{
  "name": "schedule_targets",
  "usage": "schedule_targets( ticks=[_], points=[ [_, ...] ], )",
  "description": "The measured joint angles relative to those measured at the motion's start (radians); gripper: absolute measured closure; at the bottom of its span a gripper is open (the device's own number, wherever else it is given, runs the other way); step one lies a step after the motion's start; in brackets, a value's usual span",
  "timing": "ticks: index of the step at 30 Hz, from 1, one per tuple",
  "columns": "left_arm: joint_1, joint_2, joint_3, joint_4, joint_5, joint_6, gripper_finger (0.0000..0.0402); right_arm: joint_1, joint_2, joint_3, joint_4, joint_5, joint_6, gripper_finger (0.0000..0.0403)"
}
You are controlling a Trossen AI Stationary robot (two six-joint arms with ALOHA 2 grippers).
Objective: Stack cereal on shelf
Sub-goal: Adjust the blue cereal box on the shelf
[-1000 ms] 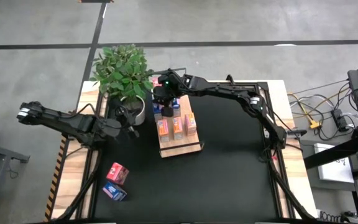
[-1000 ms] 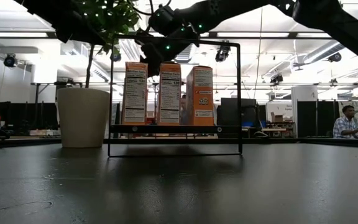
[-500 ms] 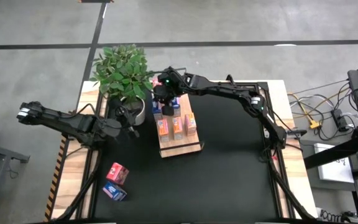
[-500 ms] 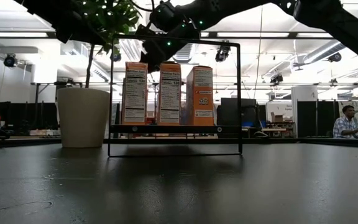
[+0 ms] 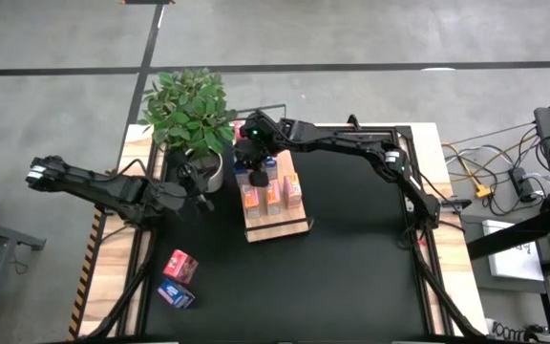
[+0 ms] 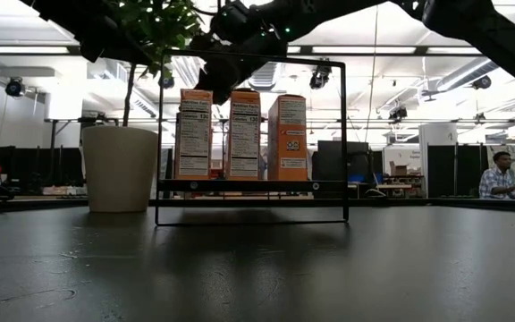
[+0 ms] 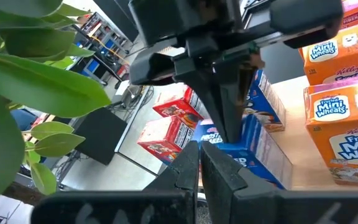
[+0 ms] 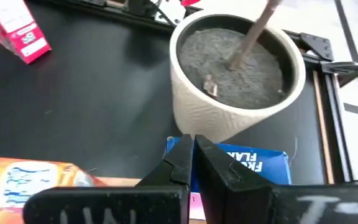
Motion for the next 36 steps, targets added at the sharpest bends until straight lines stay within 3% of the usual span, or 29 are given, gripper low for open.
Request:
schedule_targets(
  ticks=[36],
  points=[
    [0.0, 0.0, 0.0, 0.0, 0.0, 0.0, 0.0402, -0.02, -0.022, -0.001, -0.096, 0.005, -0.071, 0.0394]
  ],
)
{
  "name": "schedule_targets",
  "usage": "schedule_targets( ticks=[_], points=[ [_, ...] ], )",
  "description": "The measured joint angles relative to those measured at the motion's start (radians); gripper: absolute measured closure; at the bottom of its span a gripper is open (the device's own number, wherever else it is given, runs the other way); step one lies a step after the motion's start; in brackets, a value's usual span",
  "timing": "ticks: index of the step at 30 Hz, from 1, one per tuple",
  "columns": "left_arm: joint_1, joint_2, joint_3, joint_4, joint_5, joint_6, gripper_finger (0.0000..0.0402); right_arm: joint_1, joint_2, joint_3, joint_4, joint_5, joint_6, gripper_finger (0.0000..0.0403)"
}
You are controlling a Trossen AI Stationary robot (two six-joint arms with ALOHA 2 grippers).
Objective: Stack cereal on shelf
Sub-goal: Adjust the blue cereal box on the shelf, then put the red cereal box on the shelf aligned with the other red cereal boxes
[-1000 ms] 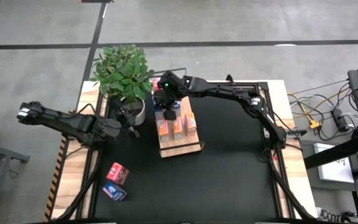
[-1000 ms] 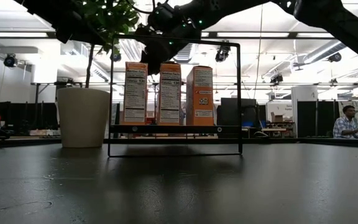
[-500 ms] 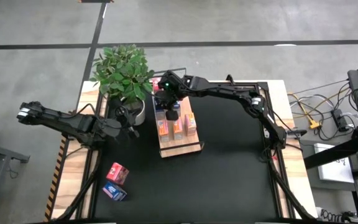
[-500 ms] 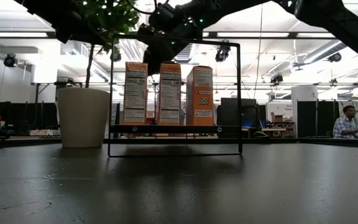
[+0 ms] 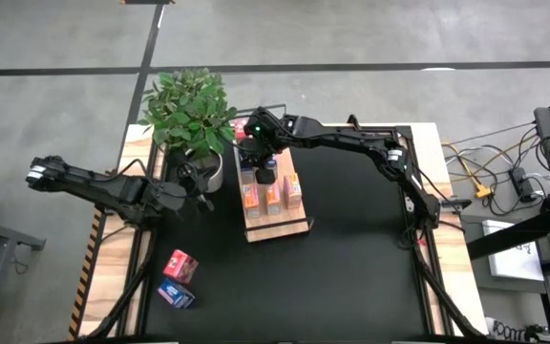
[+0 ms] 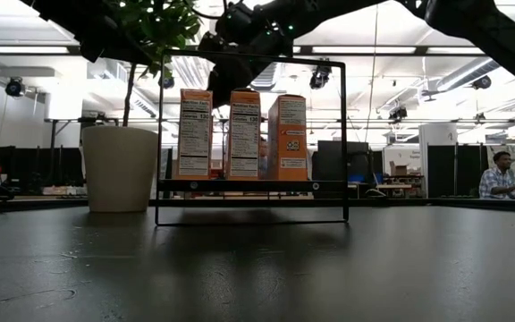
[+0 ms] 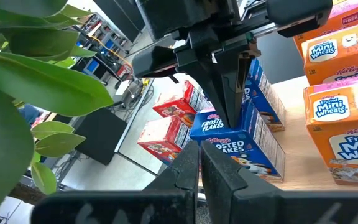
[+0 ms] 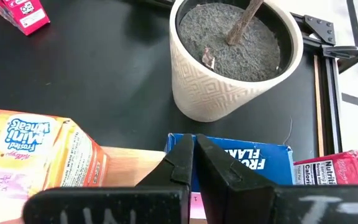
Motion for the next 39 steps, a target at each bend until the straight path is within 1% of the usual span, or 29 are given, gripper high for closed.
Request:
schedule_targets(
  ticks=[14, 20, 26, 30, 34, 39],
  points=[
    [0.0, 0.0, 0.0, 0.0, 0.0, 0.001, 0.0402, 0.003, -0.023, -0.001, 0.003, 0.001, 0.011, 0.0394],
    [0.0, 0.0, 0.0, 0.0, 0.0, 0.012, 0.0402, 0.021, -0.077, -0.001, -0.028, 0.0, 0.047, 0.0394],
    [-0.008, 0.0, 0.0, 0.002, 0.001, 0.018, 0.0402, 0.08, -0.141, -0.001, -0.088, -0.002, 0.062, 0.0394],
    [-0.039, 0.0, 0.015, 0.002, 0.035, 0.018, 0.0402, 0.13, -0.169, -0.001, -0.123, -0.002, 0.082, 0.0394],
    [-0.097, 0.0, 0.033, 0.002, 0.102, 0.006, 0.0402, 0.191, -0.18, -0.001, -0.144, -0.002, 0.107, 0.0394],
    [-0.208, 0.002, 0.046, 0.0, 0.107, -0.021, 0.0402, 0.274, -0.18, -0.005, -0.139, -0.001, 0.13, 0.0394]
  ],
)
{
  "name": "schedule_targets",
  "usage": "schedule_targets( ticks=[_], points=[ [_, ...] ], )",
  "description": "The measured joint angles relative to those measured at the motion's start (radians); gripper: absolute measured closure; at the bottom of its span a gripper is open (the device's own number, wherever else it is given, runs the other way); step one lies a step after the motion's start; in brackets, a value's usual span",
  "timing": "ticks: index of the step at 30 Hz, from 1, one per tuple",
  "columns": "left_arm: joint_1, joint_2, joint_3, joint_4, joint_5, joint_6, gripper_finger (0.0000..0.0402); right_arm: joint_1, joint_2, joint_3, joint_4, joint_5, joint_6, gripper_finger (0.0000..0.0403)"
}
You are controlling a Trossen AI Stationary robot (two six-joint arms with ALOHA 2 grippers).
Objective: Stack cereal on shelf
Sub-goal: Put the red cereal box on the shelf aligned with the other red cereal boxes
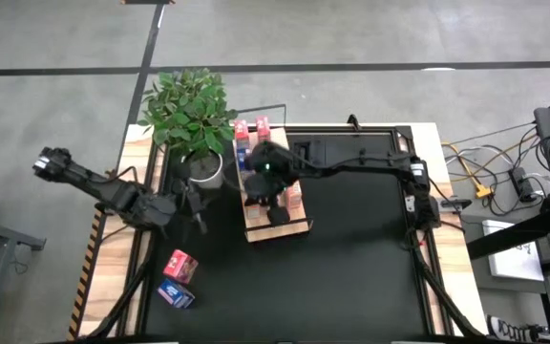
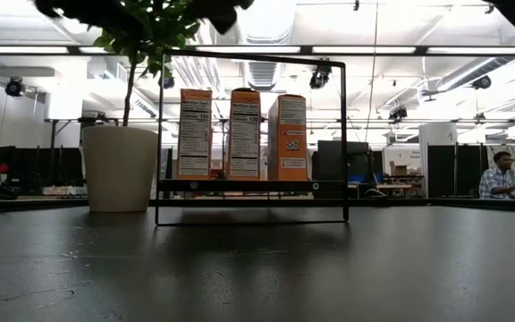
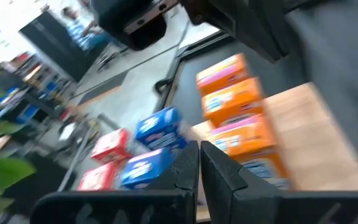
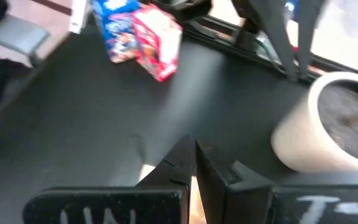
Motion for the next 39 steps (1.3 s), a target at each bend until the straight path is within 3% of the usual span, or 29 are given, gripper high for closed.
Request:
schedule_targets(
  ticks=[9, 15, 17, 23, 27, 36, 39],
  points=[
    [-0.216, 0.005, 0.001, 0.002, -0.023, -0.089, 0.0402, 0.132, 0.013, -0.08, 0.176, 0.005, 0.045, 0.0394],
    [-0.307, 0.013, 0.007, 0.005, -0.177, -0.15, 0.0402, 0.183, 0.042, -0.138, 0.322, 0.027, 0.048, 0.0394],
    [-0.331, 0.013, 0.024, 0.001, -0.179, -0.211, 0.0402, 0.195, 0.051, -0.149, 0.325, 0.028, 0.04, 0.0394],
    [-0.38, 0.046, 0.059, -0.049, 0.01, -0.485, 0.0402, 0.237, 0.053, -0.204, 0.348, 0.046, 0.024, 0.0394],
    [-0.381, 0.106, 0.089, -0.134, 0.208, -0.741, 0.0402, 0.272, 0.023, -0.263, 0.324, 0.145, 0.013, 0.0394],
    [-0.38, 0.303, 0.261, -0.641, 0.548, -1.573, 0.0401, 0.292, -0.126, -0.45, 0.325, 0.186, 0.032, 0.0394],
    [-0.382, 0.367, 0.318, -0.81, 0.634, -1.744, 0.0395, 0.292, -0.183, -0.52, 0.378, 0.186, 0.031, 0.0394]
  ],
)
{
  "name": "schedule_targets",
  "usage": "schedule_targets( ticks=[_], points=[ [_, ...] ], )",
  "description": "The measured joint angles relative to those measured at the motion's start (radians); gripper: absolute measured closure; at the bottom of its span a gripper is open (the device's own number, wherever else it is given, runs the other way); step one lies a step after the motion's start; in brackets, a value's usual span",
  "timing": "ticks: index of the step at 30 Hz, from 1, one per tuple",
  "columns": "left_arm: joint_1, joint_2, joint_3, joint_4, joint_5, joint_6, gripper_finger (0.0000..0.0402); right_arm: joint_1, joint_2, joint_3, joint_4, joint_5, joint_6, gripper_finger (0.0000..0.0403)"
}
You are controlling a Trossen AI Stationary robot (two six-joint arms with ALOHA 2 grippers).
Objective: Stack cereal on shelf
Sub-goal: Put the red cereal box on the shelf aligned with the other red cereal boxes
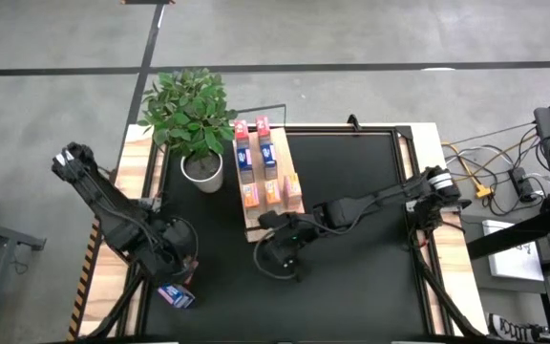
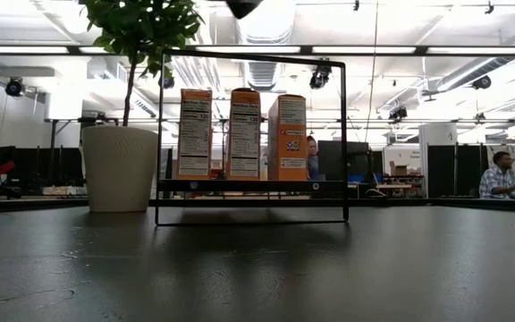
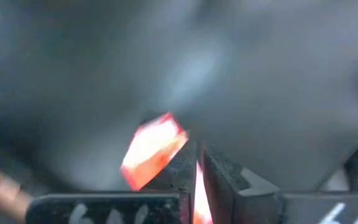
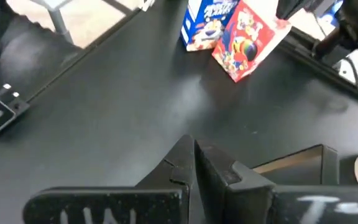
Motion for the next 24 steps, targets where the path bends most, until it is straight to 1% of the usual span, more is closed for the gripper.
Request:
schedule_targets(
  ticks=[2, 4, 7, 10, 12, 15, 18, 21, 24],
  points=[
    [-0.001, 0.035, 0.039, -0.059, 0.046, -0.054, 0.0382, 0.0, -0.034, -0.045, 0.025, -0.001, -0.002, 0.0394],
    [-0.001, 0.068, 0.077, -0.111, 0.069, -0.082, 0.0363, 0.0, -0.06, -0.082, 0.057, -0.001, -0.003, 0.0394],
    [0.0, 0.112, 0.138, -0.147, 0.079, -0.096, 0.0324, 0.002, -0.091, -0.127, 0.086, -0.002, -0.001, 0.0394],
    [-0.003, 0.165, 0.179, -0.219, 0.081, -0.13, 0.0277, 0.005, -0.105, -0.163, 0.105, -0.002, 0.006, 0.0394],
    [-0.007, 0.199, 0.188, -0.253, 0.087, -0.144, 0.0244, 0.011, -0.107, -0.182, 0.111, -0.002, 0.007, 0.0394],
    [-0.007, 0.232, 0.179, -0.25, 0.1, -0.146, 0.0195, 0.02, -0.107, -0.198, 0.13, -0.002, 0.008, 0.0394],
    [-0.007, 0.256, 0.172, -0.253, 0.14, -0.148, 0.0157, 0.023, -0.108, -0.203, 0.128, -0.003, 0.025, 0.0394],
    [-0.013, 0.267, 0.161, -0.254, 0.141, -0.15, 0.0135, 0.025, -0.108, -0.207, 0.127, -0.002, 0.031, 0.0394],
    [-0.017, 0.273, 0.144, -0.252, 0.135, -0.152, 0.0128, 0.029, -0.108, -0.21, 0.129, -0.001, 0.032, 0.0394]
  ],
)
